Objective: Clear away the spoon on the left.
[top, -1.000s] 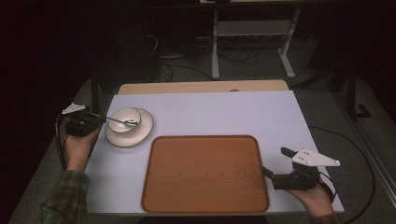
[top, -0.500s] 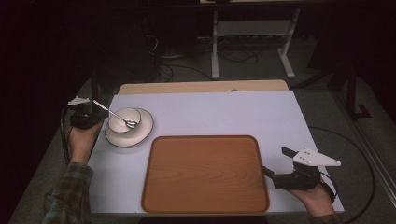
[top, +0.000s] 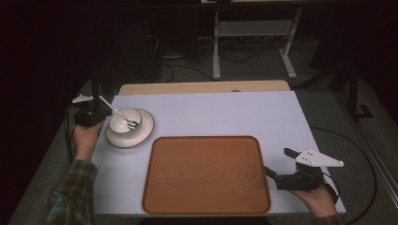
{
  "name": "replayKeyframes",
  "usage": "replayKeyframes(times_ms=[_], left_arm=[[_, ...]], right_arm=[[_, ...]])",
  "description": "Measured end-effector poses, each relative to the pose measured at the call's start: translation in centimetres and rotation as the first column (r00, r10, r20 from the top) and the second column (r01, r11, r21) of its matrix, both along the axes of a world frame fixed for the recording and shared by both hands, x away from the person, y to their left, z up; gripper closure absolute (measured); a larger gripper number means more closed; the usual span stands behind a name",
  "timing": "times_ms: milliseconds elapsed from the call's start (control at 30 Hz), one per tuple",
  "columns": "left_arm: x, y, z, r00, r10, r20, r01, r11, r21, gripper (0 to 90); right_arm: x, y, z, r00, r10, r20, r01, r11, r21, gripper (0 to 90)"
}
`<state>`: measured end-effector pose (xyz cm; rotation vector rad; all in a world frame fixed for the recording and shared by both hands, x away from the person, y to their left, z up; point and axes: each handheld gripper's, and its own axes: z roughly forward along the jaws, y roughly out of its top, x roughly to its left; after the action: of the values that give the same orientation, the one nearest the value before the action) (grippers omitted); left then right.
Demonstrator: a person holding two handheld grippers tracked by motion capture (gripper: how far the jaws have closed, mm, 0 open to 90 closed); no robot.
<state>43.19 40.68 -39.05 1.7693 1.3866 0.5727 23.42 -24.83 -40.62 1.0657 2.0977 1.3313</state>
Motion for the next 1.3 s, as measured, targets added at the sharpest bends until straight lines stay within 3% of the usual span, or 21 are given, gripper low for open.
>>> replayKeyframes(times_ms=[200,367,433,633,733,933,1300], left_arm=[[-1.0,0.2,0.3,0.9998,0.011,0.017,-0.011,0.9996,-0.026,79.3],[-2.2,0.5,-0.1,0.9991,0.027,0.034,-0.025,0.9981,-0.056,62.8],[-2.2,0.6,-0.2,0.999,0.021,0.039,-0.018,0.9965,-0.082,56.9],[-1.2,0.5,-0.6,0.9986,0.032,0.042,-0.028,0.996,-0.085,49.7],[-0.7,0.5,-0.9,0.999,0.032,0.032,-0.03,0.9971,-0.07,48.4],[0.3,0.2,-1.6,0.999,0.022,0.039,-0.019,0.9957,-0.091,49.4],[0.5,-0.2,-1.8,0.9981,0.001,0.061,0.005,0.9958,-0.092,61.9]], right_arm=[[0.0,0.0,0.0,1.0,-0.001,0.003,0.001,1.0,0.0,3.9],[-0.1,0.3,0.1,1.0,0.007,0.004,-0.007,1.0,-0.004,4.1],[-0.1,0.3,0.1,1.0,0.008,0.004,-0.008,1.0,-0.005,4.1],[-0.1,0.5,0.1,0.9999,0.011,0.004,-0.011,1.0,-0.008,4.1],[-0.1,0.5,0.1,1.0,0.009,0.002,-0.009,1.0,-0.007,4.1],[0.1,0.2,-0.2,1.0,0.008,-0.005,-0.008,1.0,-0.002,4.1],[0.1,0.1,-0.2,0.9999,0.012,-0.005,-0.012,1.0,0.001,4.1]])
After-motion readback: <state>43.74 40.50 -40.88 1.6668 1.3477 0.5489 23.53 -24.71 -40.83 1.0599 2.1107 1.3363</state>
